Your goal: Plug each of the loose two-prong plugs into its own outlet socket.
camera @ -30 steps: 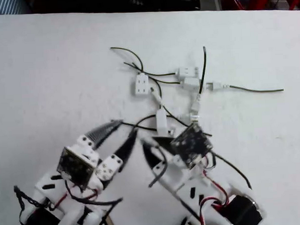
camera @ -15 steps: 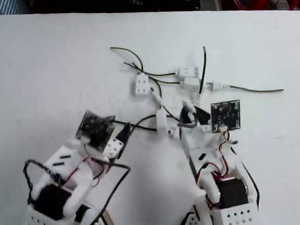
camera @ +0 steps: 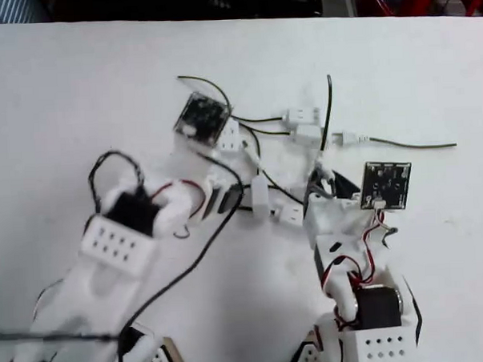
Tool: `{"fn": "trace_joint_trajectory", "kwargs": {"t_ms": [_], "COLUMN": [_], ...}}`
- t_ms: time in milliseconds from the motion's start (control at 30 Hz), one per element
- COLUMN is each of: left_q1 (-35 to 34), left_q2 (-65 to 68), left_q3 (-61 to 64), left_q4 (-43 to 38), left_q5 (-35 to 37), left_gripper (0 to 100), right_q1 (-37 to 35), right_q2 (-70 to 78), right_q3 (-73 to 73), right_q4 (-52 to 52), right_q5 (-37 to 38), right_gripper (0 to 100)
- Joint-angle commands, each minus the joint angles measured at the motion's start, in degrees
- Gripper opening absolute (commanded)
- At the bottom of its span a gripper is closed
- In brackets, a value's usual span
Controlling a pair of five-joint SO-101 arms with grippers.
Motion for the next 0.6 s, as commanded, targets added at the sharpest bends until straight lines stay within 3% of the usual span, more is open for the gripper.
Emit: {"fn": "trace_joint_trajectory", "kwargs": {"t_ms": [0, 567], "left_q1": [-0.4, -2.2], "left_q2": [13.6, 52.3], "left_q3": [-10.7, -41.3], "left_q4": [-1.1, -1.1], "left_q5": [2.0, 8.0], "left_gripper": [26, 25], "right_q1": [0.4, 0.2], "right_q2": [-0.6, -0.6], "right_q3": [1.0, 1.5], "right_q4": [-2.8, -2.8], "right_q5": [-0.4, -0.3], "right_gripper": [1.6, 1.6]}}
